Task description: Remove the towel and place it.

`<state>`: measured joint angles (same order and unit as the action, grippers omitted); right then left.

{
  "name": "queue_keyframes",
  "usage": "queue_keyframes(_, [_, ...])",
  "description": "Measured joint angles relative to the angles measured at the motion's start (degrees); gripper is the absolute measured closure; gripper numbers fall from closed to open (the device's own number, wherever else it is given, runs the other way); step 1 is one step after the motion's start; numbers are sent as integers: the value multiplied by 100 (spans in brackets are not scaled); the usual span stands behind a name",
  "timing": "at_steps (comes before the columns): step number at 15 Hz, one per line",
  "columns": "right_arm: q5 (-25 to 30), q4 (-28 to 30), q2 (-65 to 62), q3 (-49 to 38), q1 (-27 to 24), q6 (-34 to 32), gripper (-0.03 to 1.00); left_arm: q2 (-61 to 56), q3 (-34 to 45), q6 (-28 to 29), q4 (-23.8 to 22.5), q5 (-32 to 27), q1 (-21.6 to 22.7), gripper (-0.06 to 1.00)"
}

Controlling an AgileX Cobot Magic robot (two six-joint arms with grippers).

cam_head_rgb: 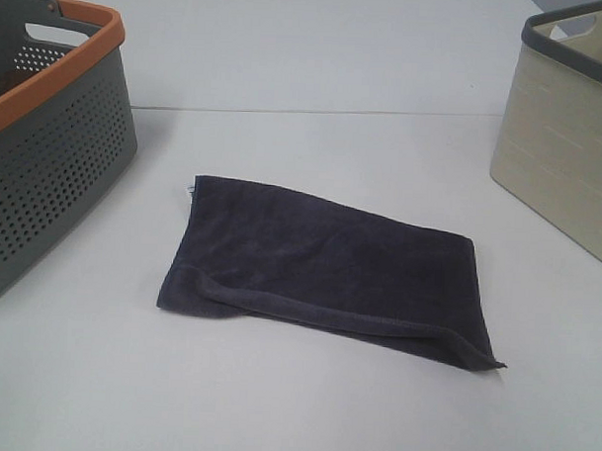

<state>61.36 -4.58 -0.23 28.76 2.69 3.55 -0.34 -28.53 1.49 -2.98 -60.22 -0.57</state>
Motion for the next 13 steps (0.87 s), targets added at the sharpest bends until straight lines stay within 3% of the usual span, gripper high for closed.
queue_keyframes(13, [-11,-80,0,0,0,0,23,0,0,23,0,6,0,15])
